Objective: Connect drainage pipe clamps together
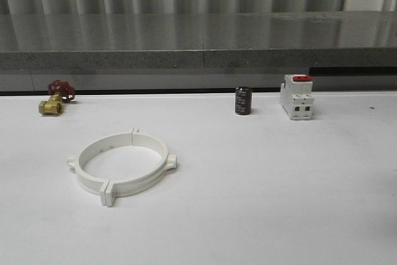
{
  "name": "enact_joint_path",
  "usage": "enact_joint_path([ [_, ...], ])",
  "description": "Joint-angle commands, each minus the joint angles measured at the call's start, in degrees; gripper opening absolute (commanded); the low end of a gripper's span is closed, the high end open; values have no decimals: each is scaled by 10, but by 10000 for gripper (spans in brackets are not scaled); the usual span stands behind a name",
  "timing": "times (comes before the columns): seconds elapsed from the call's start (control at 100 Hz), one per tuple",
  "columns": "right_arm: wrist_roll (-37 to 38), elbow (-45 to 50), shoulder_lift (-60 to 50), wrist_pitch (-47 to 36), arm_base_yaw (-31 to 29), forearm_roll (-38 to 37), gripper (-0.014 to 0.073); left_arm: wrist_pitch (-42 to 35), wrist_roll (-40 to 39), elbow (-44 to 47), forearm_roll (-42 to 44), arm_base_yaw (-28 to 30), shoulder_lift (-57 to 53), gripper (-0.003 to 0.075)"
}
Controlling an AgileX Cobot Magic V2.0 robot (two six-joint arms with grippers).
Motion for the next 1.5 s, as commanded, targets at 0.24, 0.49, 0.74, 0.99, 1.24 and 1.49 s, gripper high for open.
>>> enact_joint_path([
  [0.24,-8,139,-221,-74,-84,-3,-67,-48,0,-15,2,0,6,-21],
  [0.49,5,229,-387,-119,-88,-32,-67,-48,0,-15,2,0,6,-21],
  [0.74,5,312,-519,-217,-88,-54,-67,-48,0,-15,2,0,6,-21],
  [0.99,5,401,-611,-338,-88,-120,-67,-48,0,-15,2,0,6,-21],
  [1.24,-17,509,-652,-494,-119,-63,-67,-48,0,-15,2,0,6,-21],
  [1.49,-44,615,-710,-595,-146,-5,-67,-48,0,-15,2,0,6,-21],
])
